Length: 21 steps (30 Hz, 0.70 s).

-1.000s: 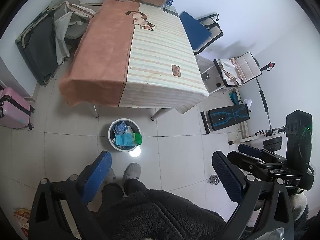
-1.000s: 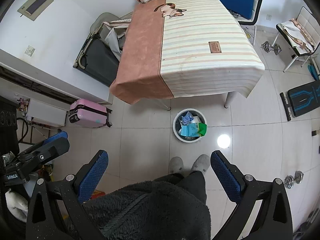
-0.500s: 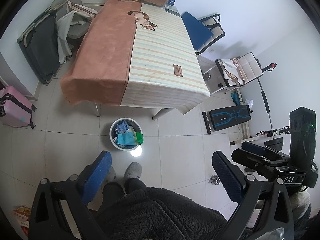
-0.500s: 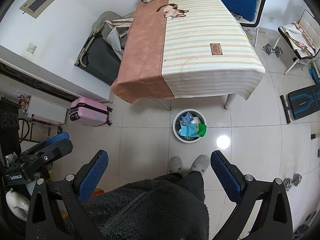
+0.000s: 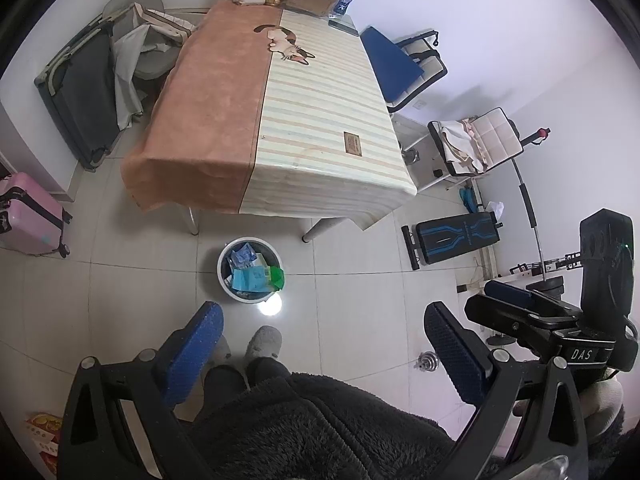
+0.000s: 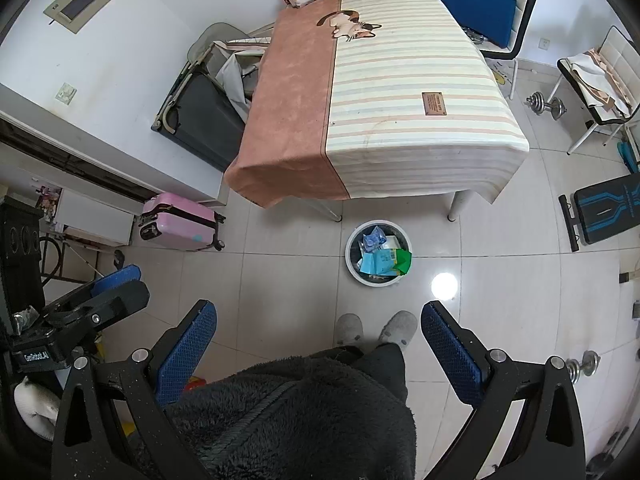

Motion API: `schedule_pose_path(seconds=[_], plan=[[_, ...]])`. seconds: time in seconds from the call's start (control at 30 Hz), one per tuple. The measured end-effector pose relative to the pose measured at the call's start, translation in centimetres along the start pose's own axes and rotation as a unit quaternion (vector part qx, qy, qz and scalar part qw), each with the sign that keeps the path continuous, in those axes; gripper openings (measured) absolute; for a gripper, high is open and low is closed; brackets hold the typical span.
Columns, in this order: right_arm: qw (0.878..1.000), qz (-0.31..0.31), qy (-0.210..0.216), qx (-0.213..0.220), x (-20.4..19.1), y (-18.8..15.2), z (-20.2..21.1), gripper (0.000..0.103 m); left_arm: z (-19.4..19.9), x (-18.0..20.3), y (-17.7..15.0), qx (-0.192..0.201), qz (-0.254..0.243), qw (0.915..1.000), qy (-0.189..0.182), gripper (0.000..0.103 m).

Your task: Collect trash

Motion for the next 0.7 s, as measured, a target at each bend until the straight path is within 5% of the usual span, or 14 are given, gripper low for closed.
schedule_pose_path(seconds=[0.7], plan=[[1.0,0.011,0.001,-0.002,-0.33,0.0,0.58,0.103,0.24,0.29,0.07,-0.001,-0.001,1.0,0.006,0.103]])
Point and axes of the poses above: each gripper's, at about its wrist camera, not at the fingertips, and z roughly against the way its jaws point, x to its right, y to its top, the point moved 1 cm from there along -z, roughly the way its jaws point, and after that the axes turned 12 degrees about y, right-handed, at the moved point
